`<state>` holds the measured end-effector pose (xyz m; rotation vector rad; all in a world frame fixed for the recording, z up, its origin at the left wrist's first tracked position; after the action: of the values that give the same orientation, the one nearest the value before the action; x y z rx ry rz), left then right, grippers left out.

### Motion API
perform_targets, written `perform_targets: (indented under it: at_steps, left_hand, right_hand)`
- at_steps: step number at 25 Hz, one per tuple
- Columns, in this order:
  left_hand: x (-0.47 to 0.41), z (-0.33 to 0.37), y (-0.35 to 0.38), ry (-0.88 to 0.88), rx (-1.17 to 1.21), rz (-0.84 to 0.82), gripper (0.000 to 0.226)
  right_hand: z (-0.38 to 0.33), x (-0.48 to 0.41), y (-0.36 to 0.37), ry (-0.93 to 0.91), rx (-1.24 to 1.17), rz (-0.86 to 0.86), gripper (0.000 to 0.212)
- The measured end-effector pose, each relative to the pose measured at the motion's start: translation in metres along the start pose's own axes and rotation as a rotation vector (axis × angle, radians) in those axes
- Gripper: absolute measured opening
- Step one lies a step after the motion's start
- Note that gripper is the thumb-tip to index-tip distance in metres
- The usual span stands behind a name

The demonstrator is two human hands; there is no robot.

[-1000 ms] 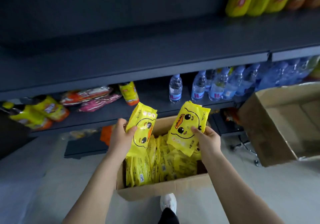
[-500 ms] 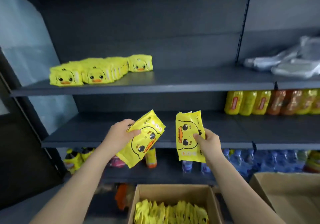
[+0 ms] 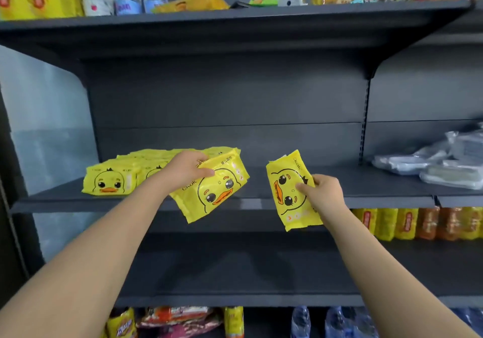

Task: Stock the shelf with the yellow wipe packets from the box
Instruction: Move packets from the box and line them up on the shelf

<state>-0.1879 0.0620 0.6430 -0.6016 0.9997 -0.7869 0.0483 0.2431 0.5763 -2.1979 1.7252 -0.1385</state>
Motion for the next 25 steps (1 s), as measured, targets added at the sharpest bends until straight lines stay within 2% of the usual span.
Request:
perform_targets:
  at_steps: [6,14,18,25]
  left_hand:
    - [-0.125,-0.064,0.005,0.118,-0.001,-0.088,0.029]
    - [-0.266,-0.14,0.043,0.193,-0.004,-0.205,0.035]
    - [-0.3,-0.168,0.084,0.222,-0.007,-0.293,0.033]
    - [-0.324,-0.206,0.14,0.236,-0.108,-0.429,0.047]
  right_hand:
    - [-0.039,-0.064,0.061,0.006,0.05,0.113,0.015]
    - [-0.074,-0.152,0.147,0.0,0.127,0.203,0.013]
    - [-0.073,-0.194,0.176,0.015,0.135,0.217,0.018]
    - [-0.059,-0.241,0.193,0.052,0.115,0.183,0.01]
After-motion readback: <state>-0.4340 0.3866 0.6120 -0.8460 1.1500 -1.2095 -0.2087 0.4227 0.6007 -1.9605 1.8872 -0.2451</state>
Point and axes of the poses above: each hand's wrist, its own x-axis away from the middle knuckle, its own y-axis out of the palm, z = x × y, the point moved 8 cm from there along -x, towards the middle knuckle, and after that the axes turned 13 degrees about y, right-handed, at the moved point
